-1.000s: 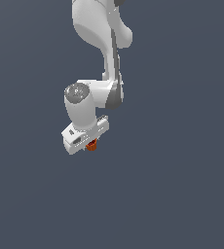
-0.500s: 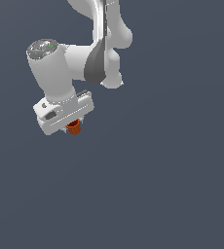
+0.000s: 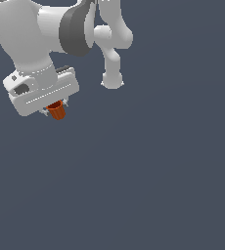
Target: Pick up the object and move it to a goal position.
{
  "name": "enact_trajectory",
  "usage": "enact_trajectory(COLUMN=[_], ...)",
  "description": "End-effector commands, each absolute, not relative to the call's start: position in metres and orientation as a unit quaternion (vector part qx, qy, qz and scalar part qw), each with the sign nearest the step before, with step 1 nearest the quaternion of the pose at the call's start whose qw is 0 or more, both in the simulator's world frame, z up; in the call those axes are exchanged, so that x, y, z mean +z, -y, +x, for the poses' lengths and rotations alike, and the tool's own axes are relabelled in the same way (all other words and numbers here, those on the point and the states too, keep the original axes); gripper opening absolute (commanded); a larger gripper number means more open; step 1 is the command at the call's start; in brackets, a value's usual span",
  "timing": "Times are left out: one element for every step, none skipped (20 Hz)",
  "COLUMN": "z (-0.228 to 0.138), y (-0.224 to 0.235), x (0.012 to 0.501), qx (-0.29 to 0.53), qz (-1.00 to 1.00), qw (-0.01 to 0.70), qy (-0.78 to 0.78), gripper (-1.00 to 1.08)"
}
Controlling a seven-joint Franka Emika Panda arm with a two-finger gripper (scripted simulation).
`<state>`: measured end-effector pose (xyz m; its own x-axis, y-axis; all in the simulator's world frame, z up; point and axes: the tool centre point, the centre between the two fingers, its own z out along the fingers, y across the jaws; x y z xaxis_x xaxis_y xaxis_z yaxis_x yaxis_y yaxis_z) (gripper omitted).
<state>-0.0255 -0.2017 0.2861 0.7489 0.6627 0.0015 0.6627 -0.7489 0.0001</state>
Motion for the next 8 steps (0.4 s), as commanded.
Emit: enact_trajectory(z=[-0.028, -0.028, -0.028, -0.028, -0.028, -0.028, -0.028, -0.028], y=[0.208, 0.211, 0.212, 0.214, 0.215, 0.215, 0.216, 0.216], x=[0.298, 0.302, 0.304, 0.306, 0.308, 0.309, 0.309, 0.309], qx=[0.0, 0.0, 0.0, 0.0, 0.0, 0.0, 0.0, 0.0], qz=[-0.935, -0.935, -0.935, -0.935, -0.935, -0.935, -0.935, -0.935], qw=[0.001, 0.0, 0.0, 0.0, 0.0, 0.0, 0.0, 0.0], qy=[0.355, 0.355, 0.355, 0.355, 0.355, 0.355, 0.355, 0.355], gripper=[-1.0, -1.0, -1.0, -1.0, -1.0, -1.0, -1.0, -1.0])
